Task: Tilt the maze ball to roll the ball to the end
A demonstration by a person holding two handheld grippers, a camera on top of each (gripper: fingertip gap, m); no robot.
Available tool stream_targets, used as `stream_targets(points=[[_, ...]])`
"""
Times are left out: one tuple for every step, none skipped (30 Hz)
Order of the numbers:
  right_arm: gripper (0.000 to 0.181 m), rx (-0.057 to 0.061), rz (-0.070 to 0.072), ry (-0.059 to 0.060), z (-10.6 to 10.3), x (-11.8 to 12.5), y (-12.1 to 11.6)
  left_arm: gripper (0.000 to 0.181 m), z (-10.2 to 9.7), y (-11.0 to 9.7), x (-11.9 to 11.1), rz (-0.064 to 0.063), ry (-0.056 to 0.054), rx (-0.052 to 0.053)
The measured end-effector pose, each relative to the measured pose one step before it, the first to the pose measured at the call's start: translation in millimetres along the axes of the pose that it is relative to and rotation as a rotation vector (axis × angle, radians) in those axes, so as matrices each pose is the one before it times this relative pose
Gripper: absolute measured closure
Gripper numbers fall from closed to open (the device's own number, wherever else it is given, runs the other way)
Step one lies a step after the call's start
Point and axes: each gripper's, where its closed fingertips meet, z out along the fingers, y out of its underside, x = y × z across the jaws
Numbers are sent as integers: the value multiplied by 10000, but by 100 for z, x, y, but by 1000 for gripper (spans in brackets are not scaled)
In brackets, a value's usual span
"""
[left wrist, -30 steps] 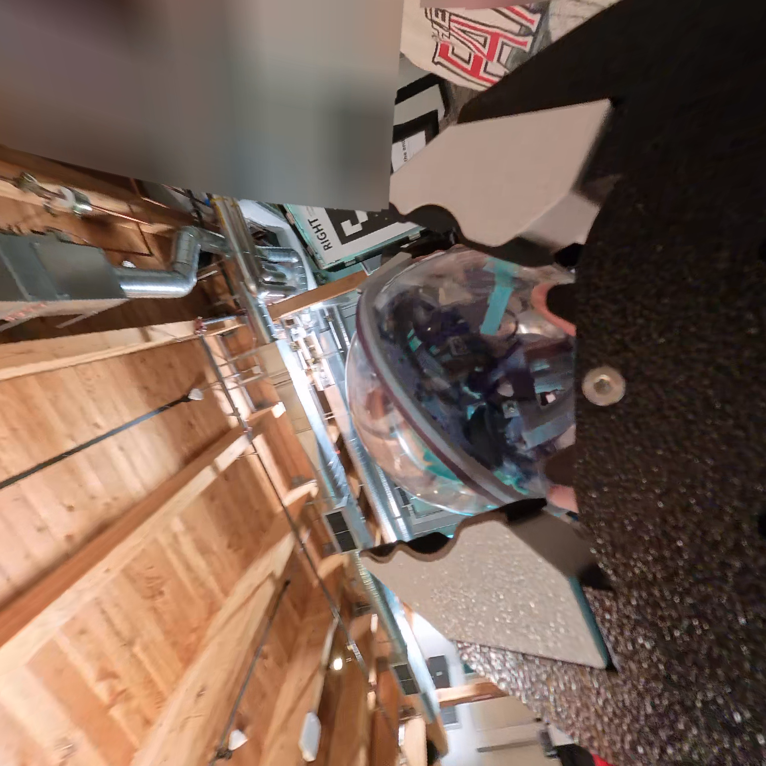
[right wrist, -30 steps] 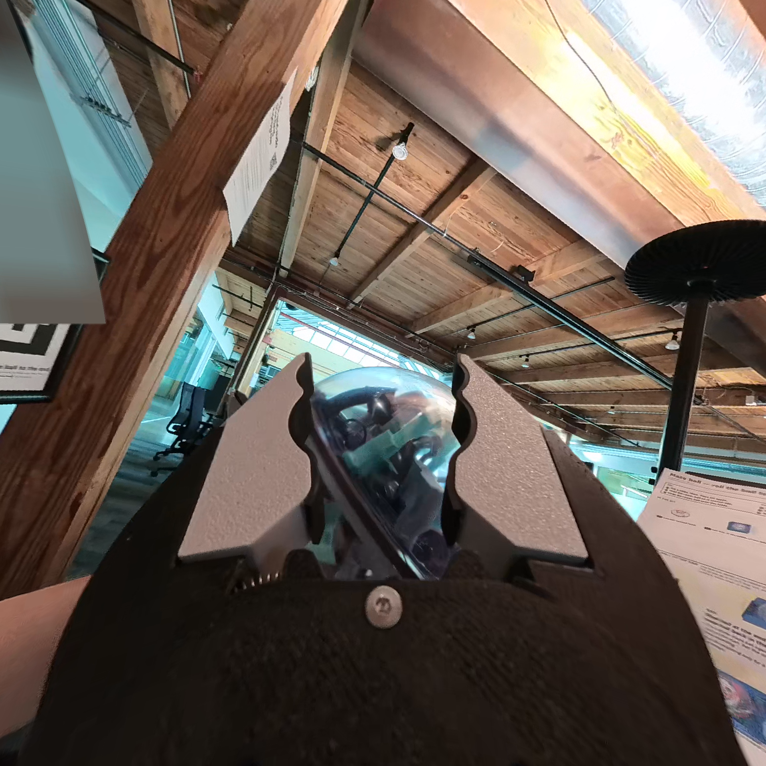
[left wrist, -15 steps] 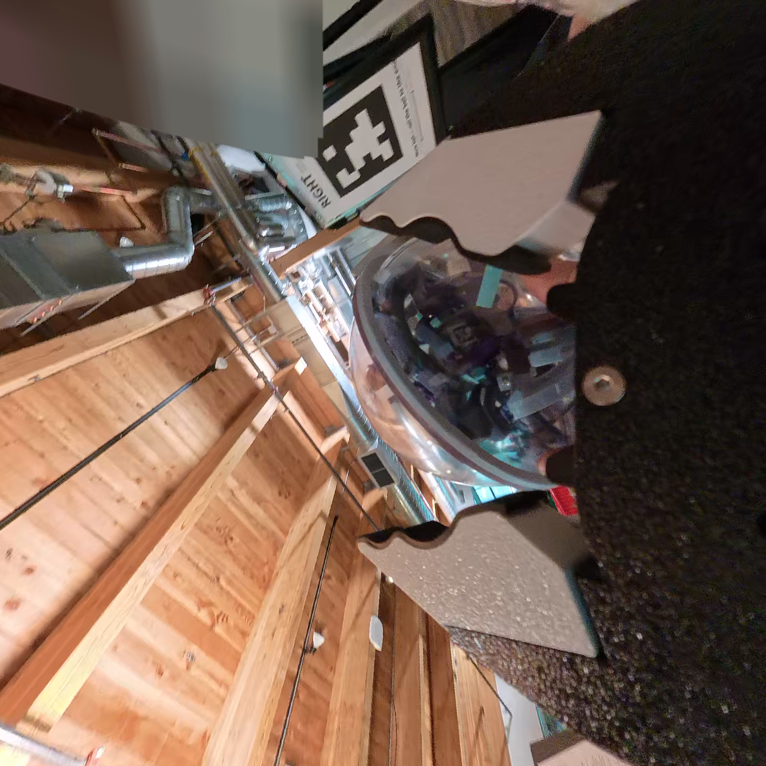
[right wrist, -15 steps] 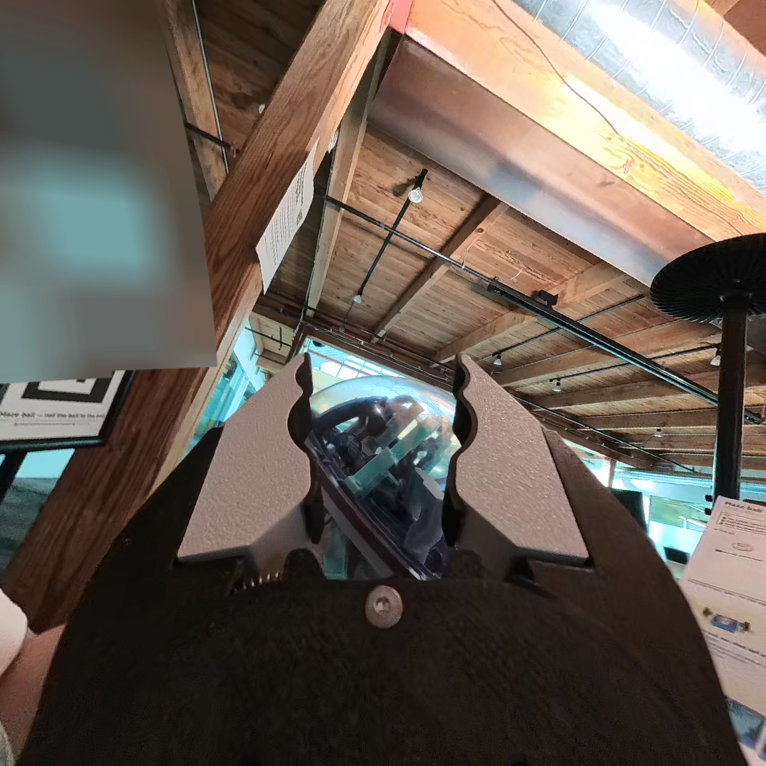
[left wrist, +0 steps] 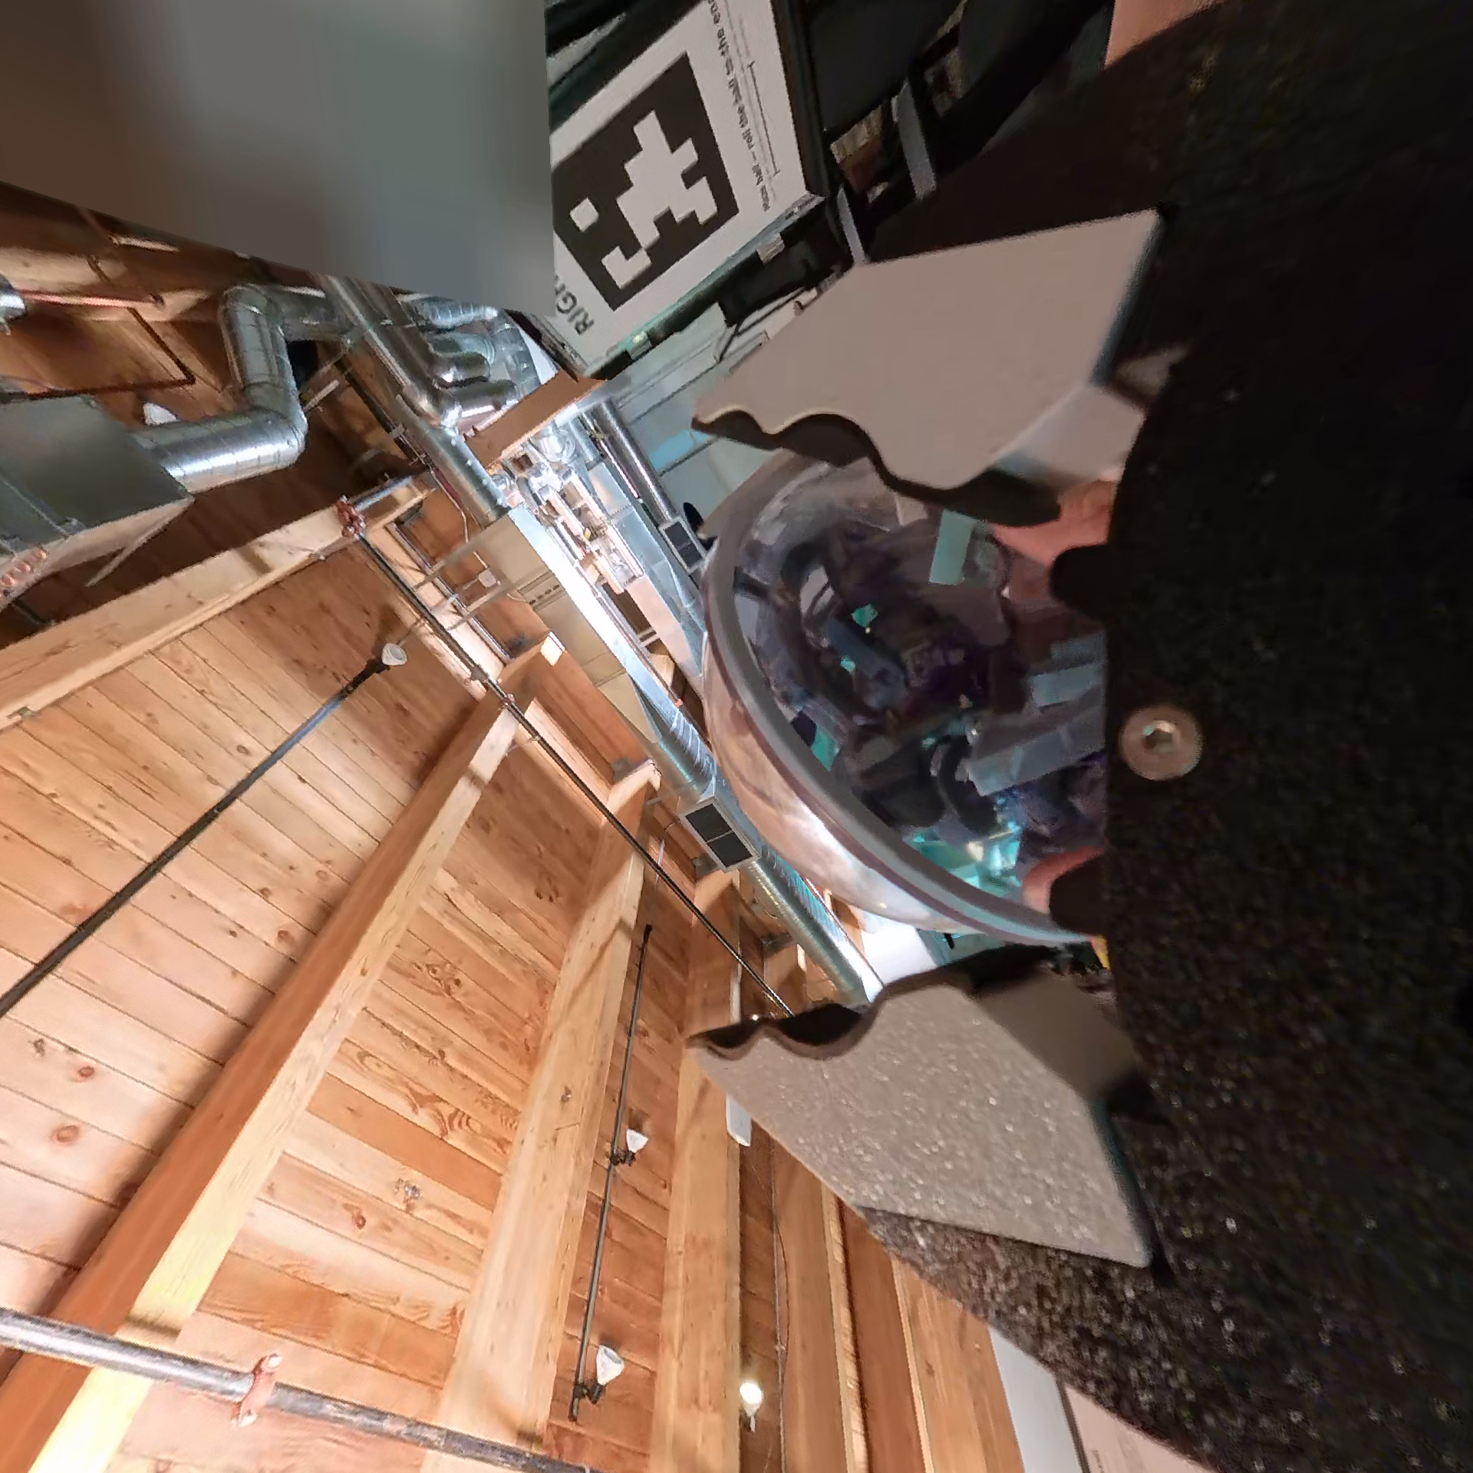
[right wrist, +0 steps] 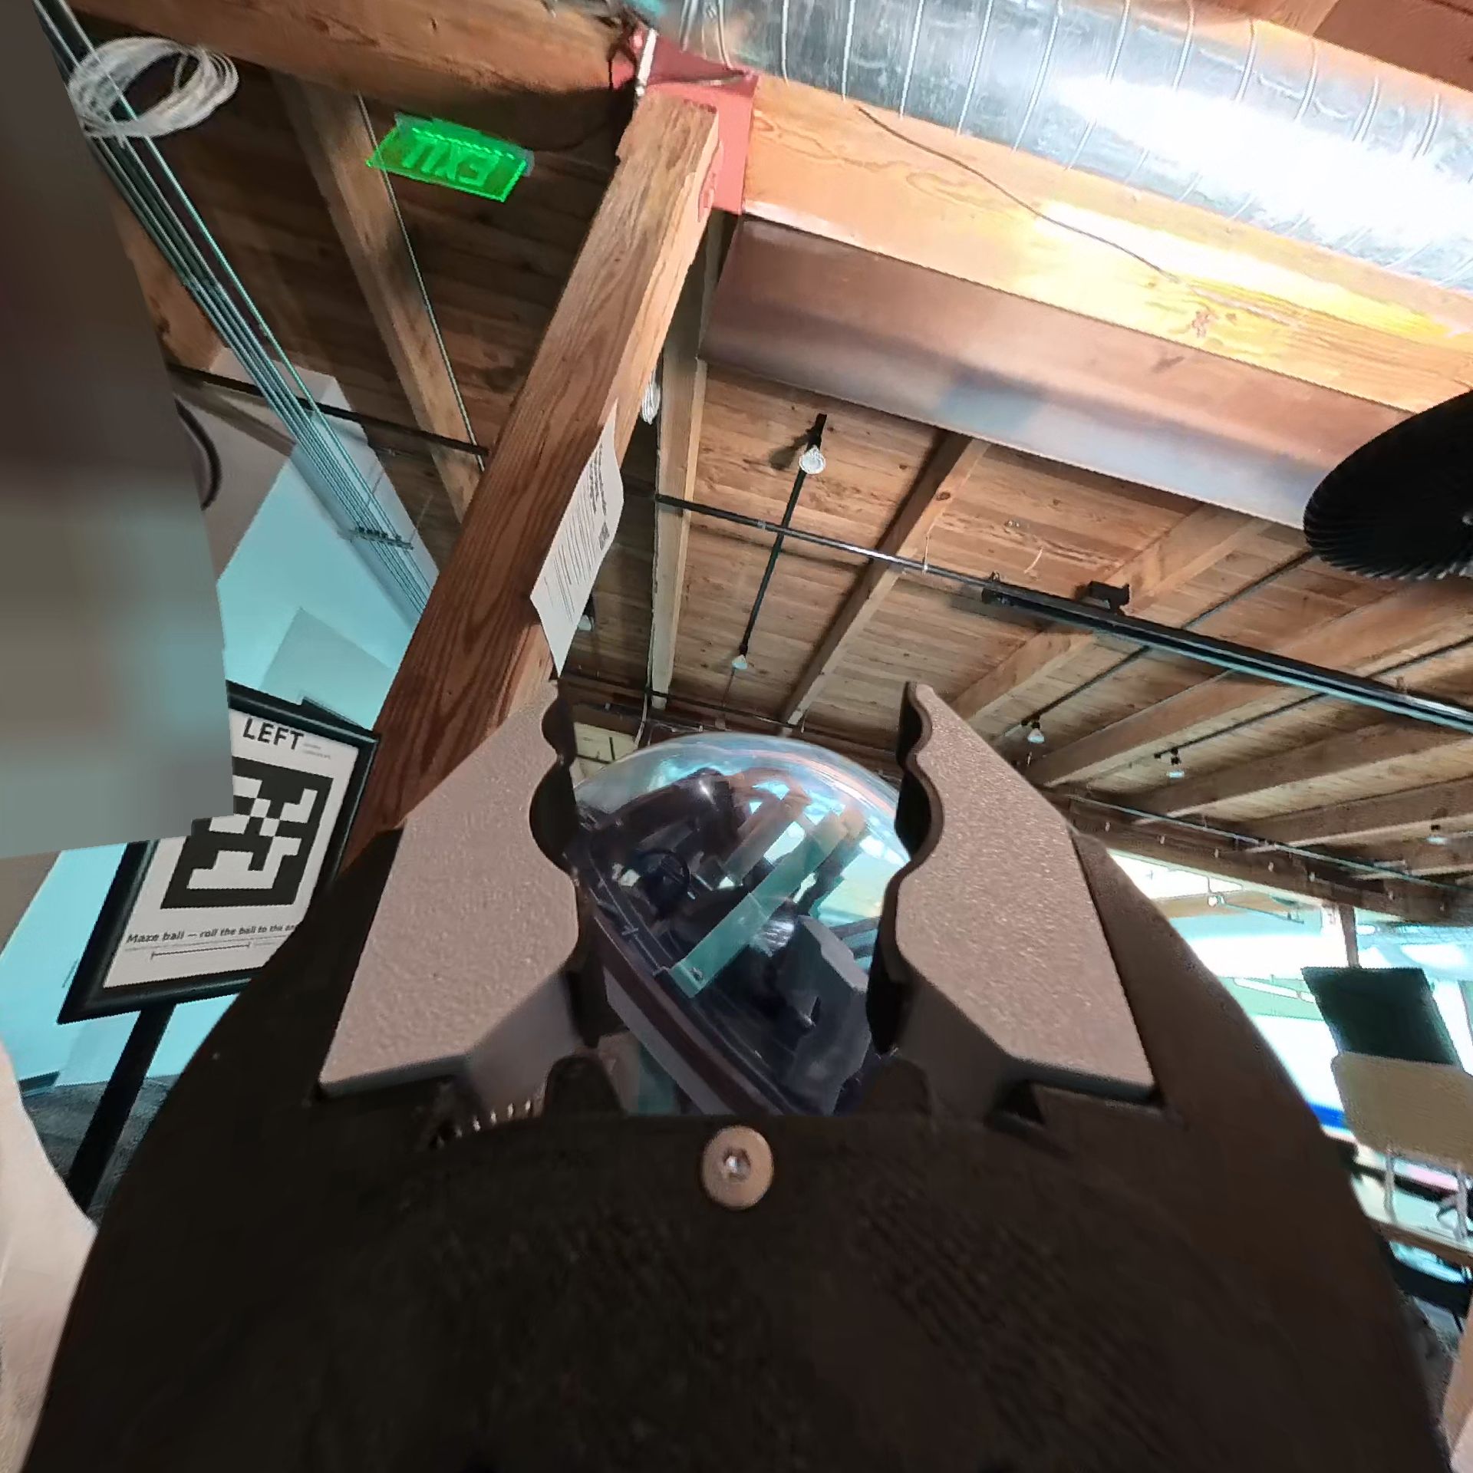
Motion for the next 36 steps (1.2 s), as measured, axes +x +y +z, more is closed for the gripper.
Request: stream_targets(points=[[101, 110, -57, -118, -25, -87, -123, 45, 7, -400, 371, -56, 215, 156], [100, 131, 4, -94, -65, -35, -170, 45, 5, -404, 542, -155, 352, 149], [101, 218, 107, -78, -132, 1, -317, 43, -12, -376, 581, -168, 392, 138], [101, 243, 206, -74, -167, 27, -363, 42, -13, -392, 533, -122, 355, 148], [102, 210, 265, -70, -162, 57, -299, 41, -10, -358, 411, -9, 244, 155], [102, 153, 274, -60, -117, 83, -182, 41, 17, -261, 248, 129, 107, 130], [102, 88, 228, -40, -69, 97, -42, 41, 37, -46, 73, 238, -34, 17], [102, 49, 155, 33, -45, 184, 49, 42, 73, 131, -160, 295, -208, -88], [102, 61, 144, 130, -35, 311, 45, 43, 61, 154, -240, 350, -272, -108], [100, 45, 176, 179, -15, 345, 51, 44, 26, 5, -162, 401, -235, -8], [97, -15, 227, 140, 9, 290, 123, 47, 4, -114, -119, 451, -227, 65], [95, -80, 274, 137, 28, 289, 224, 50, 46, -68, -149, 418, -232, 13], [96, -133, 270, 173, 75, 327, 284, 56, 98, 78, -187, 343, -230, -108], [93, -216, 238, 273, 103, 458, 373, 58, 105, 149, -8, 197, -54, -175], [90, -254, 31, 236, 96, 352, 403, 59, 53, 141, -46, 43, -17, -121], [88, -184, -149, 115, 90, 88, 332, 58, -46, 62, -285, -77, -133, -7], [88, -128, -181, 119, 99, 44, 237, 60, -125, -50, -362, -136, -145, 136], [88, -128, -206, 96, 127, -21, 221, 60, -181, -106, -455, -167, -169, 194], [88, -110, -315, 2, 107, -214, 192, 59, -172, -71, -436, -202, -143, 169], [88, -100, -314, -26, 117, -266, 150, 59, -129, 53, -328, -239, -60, 77], [88, -111, -259, 26, 122, -192, 133, 58, -89, 142, -371, -254, -85, -6], [89, -141, -227, 39, 118, -155, 128, 57, -50, 132, -393, -236, -127, -27], [89, -175, -182, 68, 118, -122, 152, 56, -30, 73, -324, -242, -103, -11], [89, -181, -185, 99, 129, -115, 137, 59, -14, 93, -345, -345, -125, -10], [89, -125, -356, 57, 108, -269, 29, 62, -30, 131, -414, -392, -159, 5], [91, -98, -517, -18, 102, -490, -35, 66, -69, 114, -388, -394, -115, 38], [94, -90, -552, -36, 136, -558, -90, 63, -114, 120, -270, -426, 30, 67], [97, -35, -462, -98, 122, -653, -200, 52, -179, 200, -147, -426, 159, 44], [100, 30, -267, -128, 116, -663, -324, 44, -234, 24, -245, -485, 125, 169], [104, 13, -148, -62, 110, -495, -297, 44, -292, -298, -385, -555, 34, 380], [108, -26, -129, -23, 104, -392, -177, 45, -321, -500, -408, -607, 15, 512], [110, 2, -129, -35, 93, -354, -158, 45, -336, -531, -380, -631, 20, 536], [112, 85, -126, -1, 59, -264, -254, 45, -320, -494, -432, -617, -21, 492], [115, 227, -60, 37, -11, -135, -408, 44, -300, -400, -474, -551, -69, 416], [119, 315, 74, 30, -48, -100, -510, 44, -290, -322, -536, -528, -115, 349], [122, 317, 190, -12, -40, -104, -505, 44, -287, -268, -592, -528, -144, 316]])
